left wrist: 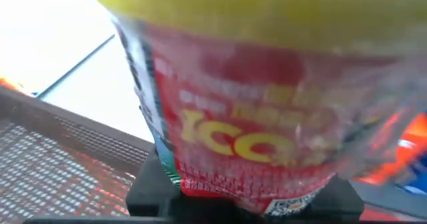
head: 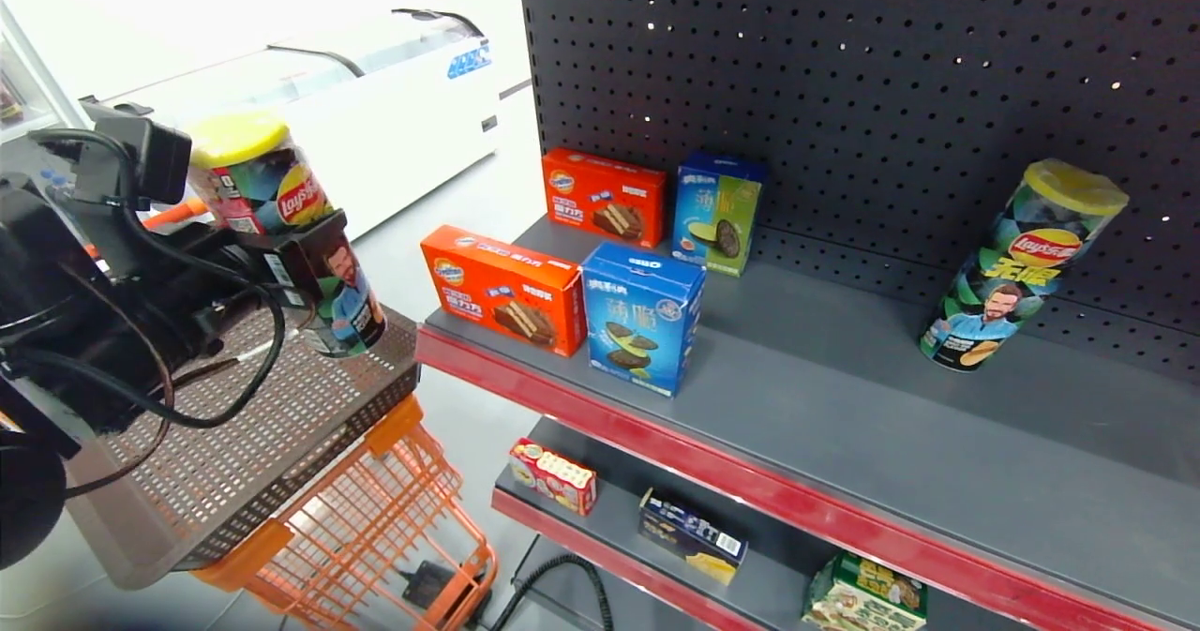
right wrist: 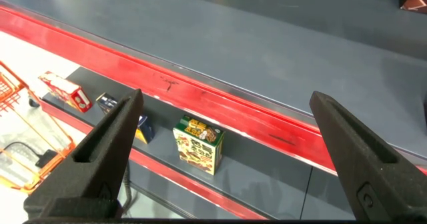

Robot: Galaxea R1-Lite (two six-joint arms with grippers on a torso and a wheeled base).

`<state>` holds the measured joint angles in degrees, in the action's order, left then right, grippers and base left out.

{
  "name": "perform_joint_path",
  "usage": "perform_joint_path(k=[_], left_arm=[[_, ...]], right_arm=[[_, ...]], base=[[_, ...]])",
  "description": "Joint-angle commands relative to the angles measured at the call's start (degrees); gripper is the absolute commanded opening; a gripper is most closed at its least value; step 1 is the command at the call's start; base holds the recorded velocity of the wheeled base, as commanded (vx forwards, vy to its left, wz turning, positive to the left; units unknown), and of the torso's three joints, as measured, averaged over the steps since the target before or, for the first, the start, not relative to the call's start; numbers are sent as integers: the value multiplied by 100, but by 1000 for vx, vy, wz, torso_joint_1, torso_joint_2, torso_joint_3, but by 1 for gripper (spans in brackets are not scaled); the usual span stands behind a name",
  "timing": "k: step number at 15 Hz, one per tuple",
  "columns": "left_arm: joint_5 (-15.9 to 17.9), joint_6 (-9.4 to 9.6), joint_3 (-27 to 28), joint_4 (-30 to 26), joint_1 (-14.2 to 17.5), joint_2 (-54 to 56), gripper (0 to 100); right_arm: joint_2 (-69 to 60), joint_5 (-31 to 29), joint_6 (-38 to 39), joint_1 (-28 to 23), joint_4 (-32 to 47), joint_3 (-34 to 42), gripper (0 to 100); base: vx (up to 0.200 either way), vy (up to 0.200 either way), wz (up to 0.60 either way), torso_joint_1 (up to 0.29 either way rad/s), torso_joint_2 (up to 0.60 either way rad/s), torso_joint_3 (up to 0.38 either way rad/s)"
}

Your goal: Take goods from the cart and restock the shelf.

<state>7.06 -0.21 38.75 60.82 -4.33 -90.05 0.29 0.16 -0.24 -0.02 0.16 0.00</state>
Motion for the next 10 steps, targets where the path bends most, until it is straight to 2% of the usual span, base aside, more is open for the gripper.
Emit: perform_joint_path(k=[1,2,4,9,10], left_arm=[[24,12,-202,18,-508,383,0],[15,-23,-333,-79,-1061,647,0],[15,-23,-518,-88,-1668,735,0],[24,-23,-571,-79,-2459,752,0],[24,-23,-615,-44,-2503,743,0]], right_arm=[[-3,2,-2,2,2,0,100],[-3,2,-2,2,2,0,100],[-3,2,-2,2,2,0,100],[6,2,-2,2,2,0,100],[-3,2,-2,2,2,0,100]], base=[[0,0,0,0,0,0],[0,0,0,0,0,0],[0,0,0,0,0,0],[0,0,0,0,0,0],[0,0,0,0,0,0]])
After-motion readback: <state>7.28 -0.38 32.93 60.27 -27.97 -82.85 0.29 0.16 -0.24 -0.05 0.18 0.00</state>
